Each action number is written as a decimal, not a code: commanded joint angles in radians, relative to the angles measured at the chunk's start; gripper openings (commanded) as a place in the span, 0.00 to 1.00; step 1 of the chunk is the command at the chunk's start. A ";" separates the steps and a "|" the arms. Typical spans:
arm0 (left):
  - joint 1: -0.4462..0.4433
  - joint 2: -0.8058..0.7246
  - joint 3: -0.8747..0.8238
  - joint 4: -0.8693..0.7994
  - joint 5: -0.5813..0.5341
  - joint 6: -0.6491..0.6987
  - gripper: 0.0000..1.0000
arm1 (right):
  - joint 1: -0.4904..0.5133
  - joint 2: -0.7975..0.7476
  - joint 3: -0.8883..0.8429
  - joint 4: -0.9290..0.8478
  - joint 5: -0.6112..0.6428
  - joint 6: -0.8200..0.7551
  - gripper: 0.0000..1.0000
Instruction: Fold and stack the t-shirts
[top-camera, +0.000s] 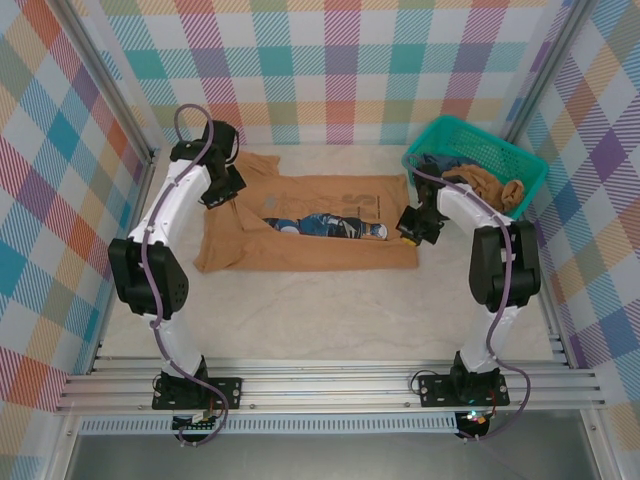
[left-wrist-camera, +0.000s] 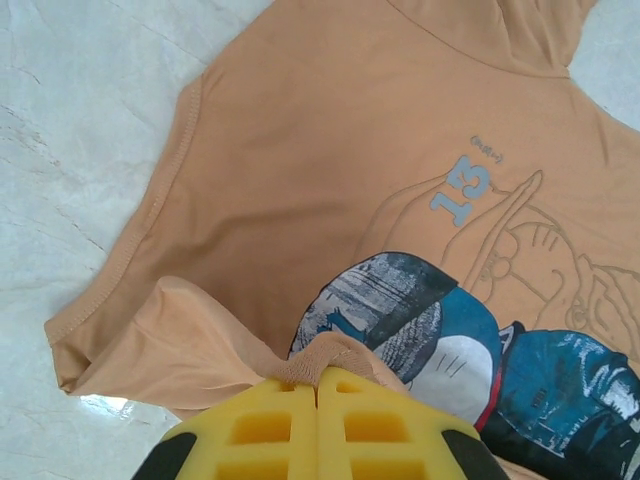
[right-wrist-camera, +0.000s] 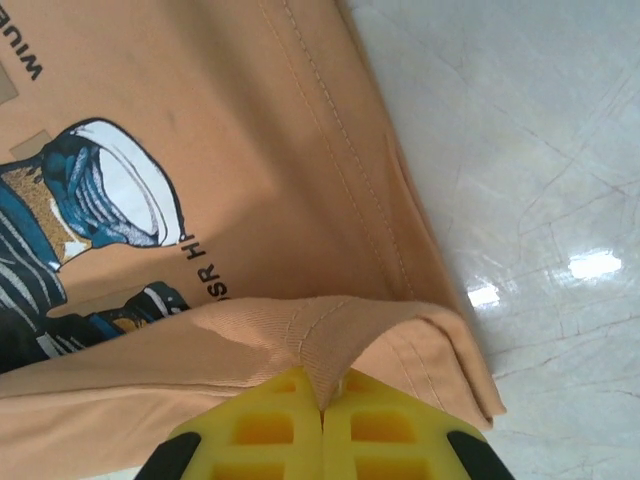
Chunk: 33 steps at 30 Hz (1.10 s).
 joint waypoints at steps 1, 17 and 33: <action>0.016 0.030 0.043 -0.018 -0.031 0.031 0.00 | -0.010 0.021 0.029 -0.025 0.021 -0.016 0.00; 0.034 0.098 0.081 -0.019 -0.058 0.038 0.00 | -0.010 0.080 0.083 -0.032 0.032 -0.030 0.00; 0.055 0.185 0.159 -0.028 -0.064 0.054 0.00 | -0.010 0.156 0.164 -0.036 0.026 -0.054 0.08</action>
